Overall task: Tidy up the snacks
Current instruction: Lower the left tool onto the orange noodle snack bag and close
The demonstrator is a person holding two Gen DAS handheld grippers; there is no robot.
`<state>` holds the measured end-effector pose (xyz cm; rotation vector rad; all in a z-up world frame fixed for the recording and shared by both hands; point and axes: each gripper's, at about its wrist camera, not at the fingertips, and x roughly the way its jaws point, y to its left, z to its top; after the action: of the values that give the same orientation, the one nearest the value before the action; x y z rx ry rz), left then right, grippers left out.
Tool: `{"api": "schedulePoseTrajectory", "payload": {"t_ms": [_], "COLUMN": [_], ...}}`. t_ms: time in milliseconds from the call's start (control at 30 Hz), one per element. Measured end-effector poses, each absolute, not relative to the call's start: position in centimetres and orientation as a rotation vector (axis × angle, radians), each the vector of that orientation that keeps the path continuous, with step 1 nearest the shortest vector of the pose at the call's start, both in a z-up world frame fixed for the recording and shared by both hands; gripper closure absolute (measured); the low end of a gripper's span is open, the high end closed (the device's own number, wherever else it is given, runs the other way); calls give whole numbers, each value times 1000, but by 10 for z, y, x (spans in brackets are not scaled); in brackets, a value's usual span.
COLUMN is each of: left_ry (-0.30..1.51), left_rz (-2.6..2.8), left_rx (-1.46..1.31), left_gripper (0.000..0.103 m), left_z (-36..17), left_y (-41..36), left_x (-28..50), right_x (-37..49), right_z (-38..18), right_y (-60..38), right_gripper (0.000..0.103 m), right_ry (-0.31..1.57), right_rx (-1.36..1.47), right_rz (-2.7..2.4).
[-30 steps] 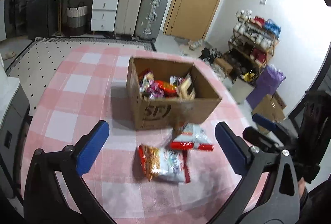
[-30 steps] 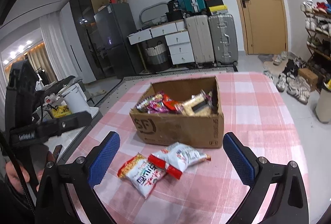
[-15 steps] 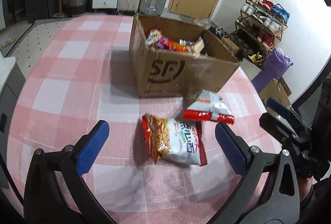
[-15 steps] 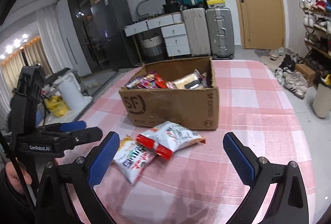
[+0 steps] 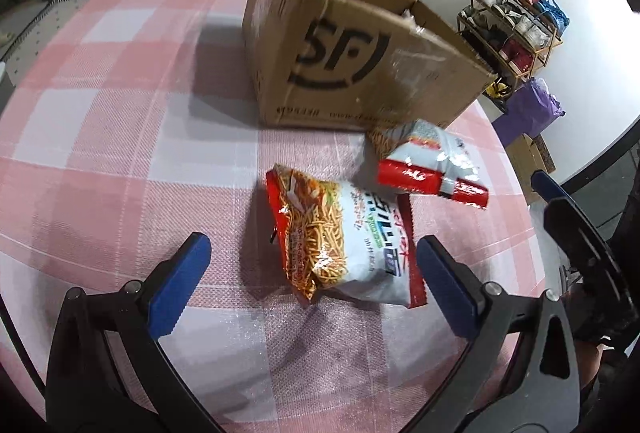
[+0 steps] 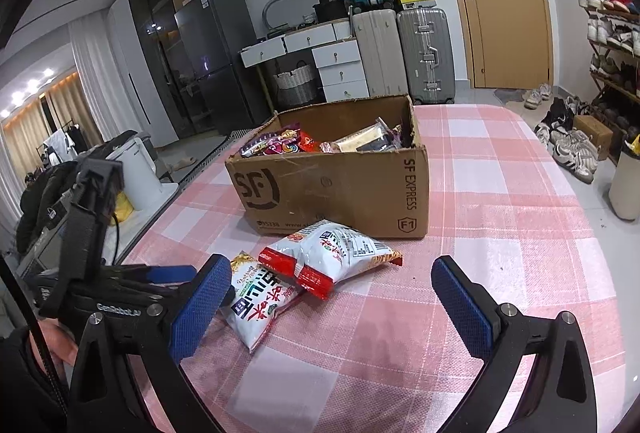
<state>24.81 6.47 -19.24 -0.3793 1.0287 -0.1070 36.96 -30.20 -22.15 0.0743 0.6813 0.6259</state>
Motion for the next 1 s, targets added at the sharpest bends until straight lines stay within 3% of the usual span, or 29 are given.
{"api": "schedulePoseTrajectory", "payload": {"t_ms": [267, 333, 367, 467, 700, 1000], "left_ry": [1049, 1043, 1036, 1027, 1007, 973], "left_rz": [-131, -120, -123, -178, -204, -197], "left_rx": [-396, -365, -344, -330, -287, -299], "left_gripper": [3, 14, 32, 51, 61, 65], "left_z": [-212, -212, -212, -215, -207, -185], "left_y": [54, 48, 44, 34, 24, 48], "left_x": [266, 265, 265, 267, 268, 247], "right_x": [377, 378, 377, 378, 379, 373], "right_z": [-233, -236, -236, -238, -240, -233], "right_y": [-307, -307, -307, -309, -313, -310], "right_gripper": [1, 1, 1, 1, 1, 1], "right_ry": [702, 703, 702, 701, 715, 714], "right_rx": [92, 87, 87, 93, 123, 118], "right_rz": [619, 615, 614, 613, 619, 624]}}
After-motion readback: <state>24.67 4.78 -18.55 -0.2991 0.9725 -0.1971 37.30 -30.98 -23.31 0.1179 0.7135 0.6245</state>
